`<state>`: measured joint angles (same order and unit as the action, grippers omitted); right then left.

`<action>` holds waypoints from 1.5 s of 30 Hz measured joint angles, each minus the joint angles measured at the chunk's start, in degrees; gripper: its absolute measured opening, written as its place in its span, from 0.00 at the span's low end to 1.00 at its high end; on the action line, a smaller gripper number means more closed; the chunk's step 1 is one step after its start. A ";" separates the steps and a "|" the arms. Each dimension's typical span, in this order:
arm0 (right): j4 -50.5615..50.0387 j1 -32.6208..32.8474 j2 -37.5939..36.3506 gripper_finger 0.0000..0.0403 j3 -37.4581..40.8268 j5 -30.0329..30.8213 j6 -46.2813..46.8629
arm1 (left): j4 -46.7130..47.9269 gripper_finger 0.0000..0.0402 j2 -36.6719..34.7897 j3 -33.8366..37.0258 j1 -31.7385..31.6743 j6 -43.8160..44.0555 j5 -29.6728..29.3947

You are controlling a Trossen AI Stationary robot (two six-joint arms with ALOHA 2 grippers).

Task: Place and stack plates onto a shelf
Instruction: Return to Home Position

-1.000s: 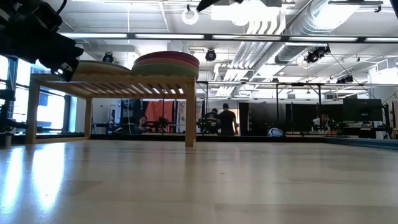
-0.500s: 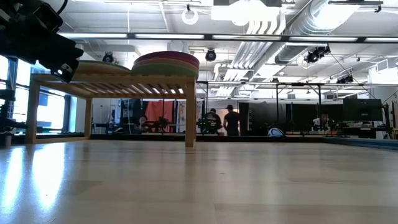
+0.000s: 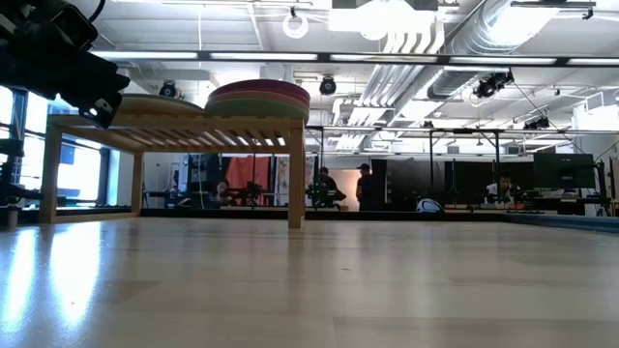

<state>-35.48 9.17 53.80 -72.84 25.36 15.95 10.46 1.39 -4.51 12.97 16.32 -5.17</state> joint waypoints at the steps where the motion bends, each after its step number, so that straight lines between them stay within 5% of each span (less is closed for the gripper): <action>1: 2.04 0.00 -1.88 0.39 3.33 -0.41 -0.16 | -0.02 0.19 0.00 0.00 -0.02 0.00 0.00; 20: 30.32 -0.26 -29.09 0.39 47.31 -14.66 4.54 | -0.01 0.19 0.00 -0.02 -0.02 0.02 0.00; 41: 30.37 -0.28 -53.27 0.39 64.21 -11.10 2.01 | -0.02 0.19 0.00 -0.02 -0.02 -1.95 -0.58; 45: 30.10 -0.28 -53.35 0.39 65.62 -12.13 3.18 | -0.15 0.19 0.00 -0.02 0.00 -2.03 -2.09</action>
<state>-5.37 8.88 0.45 -7.21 13.23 19.12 10.31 1.39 -4.54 12.97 14.28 -7.26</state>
